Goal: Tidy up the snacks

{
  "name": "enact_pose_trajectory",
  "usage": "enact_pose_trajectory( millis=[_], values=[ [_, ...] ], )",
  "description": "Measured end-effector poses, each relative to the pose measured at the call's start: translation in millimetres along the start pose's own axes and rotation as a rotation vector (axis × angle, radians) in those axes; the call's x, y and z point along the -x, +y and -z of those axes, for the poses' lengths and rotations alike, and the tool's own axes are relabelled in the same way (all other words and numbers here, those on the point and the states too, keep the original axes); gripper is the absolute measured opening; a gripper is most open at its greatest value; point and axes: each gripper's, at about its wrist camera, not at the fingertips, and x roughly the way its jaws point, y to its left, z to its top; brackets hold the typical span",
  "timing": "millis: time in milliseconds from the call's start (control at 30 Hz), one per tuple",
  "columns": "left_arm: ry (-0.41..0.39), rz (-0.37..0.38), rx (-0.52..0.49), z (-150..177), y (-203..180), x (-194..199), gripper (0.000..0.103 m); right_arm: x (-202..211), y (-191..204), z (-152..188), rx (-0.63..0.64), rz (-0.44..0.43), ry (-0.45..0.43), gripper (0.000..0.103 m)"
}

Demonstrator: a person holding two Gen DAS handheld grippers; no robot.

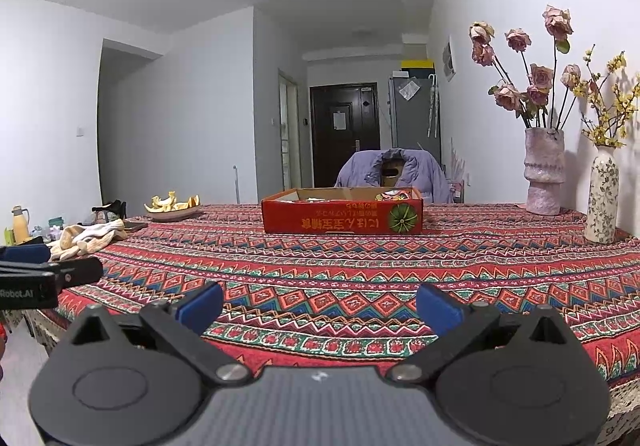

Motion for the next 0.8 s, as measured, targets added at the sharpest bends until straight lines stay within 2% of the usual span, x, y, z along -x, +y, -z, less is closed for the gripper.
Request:
enact_pose_trajectory(
  millis=[800],
  values=[
    [-0.008, 0.004, -0.001, -0.8, 0.1, 1.1, 0.103, 1.6, -0.5, 0.9, -0.011, 0.005, -0.001, 0.103]
  ],
)
